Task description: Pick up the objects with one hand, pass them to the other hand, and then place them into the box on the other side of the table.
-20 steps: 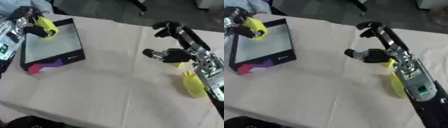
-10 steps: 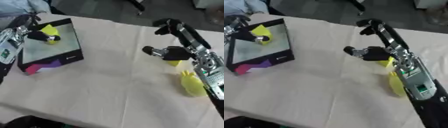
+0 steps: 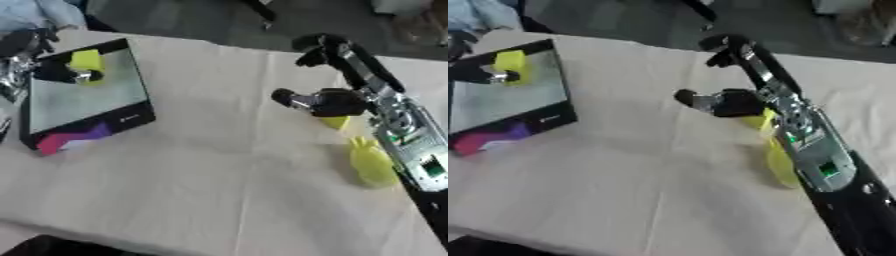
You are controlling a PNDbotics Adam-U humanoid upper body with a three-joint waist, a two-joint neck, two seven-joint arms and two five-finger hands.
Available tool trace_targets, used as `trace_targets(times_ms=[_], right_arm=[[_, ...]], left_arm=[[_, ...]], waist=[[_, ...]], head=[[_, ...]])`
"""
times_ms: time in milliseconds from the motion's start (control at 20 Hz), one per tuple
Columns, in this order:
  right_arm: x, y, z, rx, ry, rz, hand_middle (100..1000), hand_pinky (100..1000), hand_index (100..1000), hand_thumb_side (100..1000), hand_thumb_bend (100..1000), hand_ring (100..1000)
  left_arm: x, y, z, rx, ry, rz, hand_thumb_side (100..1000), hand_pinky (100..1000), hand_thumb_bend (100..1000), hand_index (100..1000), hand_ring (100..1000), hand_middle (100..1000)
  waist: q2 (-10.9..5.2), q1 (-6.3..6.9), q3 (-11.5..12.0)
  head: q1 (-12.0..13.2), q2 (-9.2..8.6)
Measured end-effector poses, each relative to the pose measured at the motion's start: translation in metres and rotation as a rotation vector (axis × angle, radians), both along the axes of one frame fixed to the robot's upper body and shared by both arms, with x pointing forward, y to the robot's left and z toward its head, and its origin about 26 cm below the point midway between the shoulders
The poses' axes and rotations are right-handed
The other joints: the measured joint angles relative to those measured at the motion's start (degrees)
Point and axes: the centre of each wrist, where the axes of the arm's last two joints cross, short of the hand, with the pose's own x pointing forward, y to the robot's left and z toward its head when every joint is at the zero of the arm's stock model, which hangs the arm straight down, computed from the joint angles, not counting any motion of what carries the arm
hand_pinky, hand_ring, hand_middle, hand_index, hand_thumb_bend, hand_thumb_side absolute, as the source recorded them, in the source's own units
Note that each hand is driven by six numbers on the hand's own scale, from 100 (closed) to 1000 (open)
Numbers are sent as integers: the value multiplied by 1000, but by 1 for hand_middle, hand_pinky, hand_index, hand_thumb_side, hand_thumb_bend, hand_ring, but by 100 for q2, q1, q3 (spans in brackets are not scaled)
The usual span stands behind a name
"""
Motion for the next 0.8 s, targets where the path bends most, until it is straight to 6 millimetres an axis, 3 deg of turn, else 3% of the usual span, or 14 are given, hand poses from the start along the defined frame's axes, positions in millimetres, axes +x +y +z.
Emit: trace_targets(times_ms=[250, 400, 800], right_arm=[[1, -13, 6, -27, 5, -52, 752, 779, 804, 402, 647, 707], [2, -22, 10, -59, 13, -96, 766, 786, 812, 425, 650, 721], [15, -36, 23, -198, 55, -197, 793, 809, 833, 453, 657, 755]], left_arm=[[-14, -15, 16, -72, -109, -60, 507, 863, 632, 796, 749, 623], [-25, -26, 25, -133, -177, -121, 503, 867, 617, 790, 750, 622], [-46, -45, 42, -218, -272, -232, 504, 870, 614, 782, 750, 611]], waist=[[0, -44, -45], [0, -49, -54], [0, -49, -61]], head=[[-389, 0], [-536, 0], [-635, 1]])
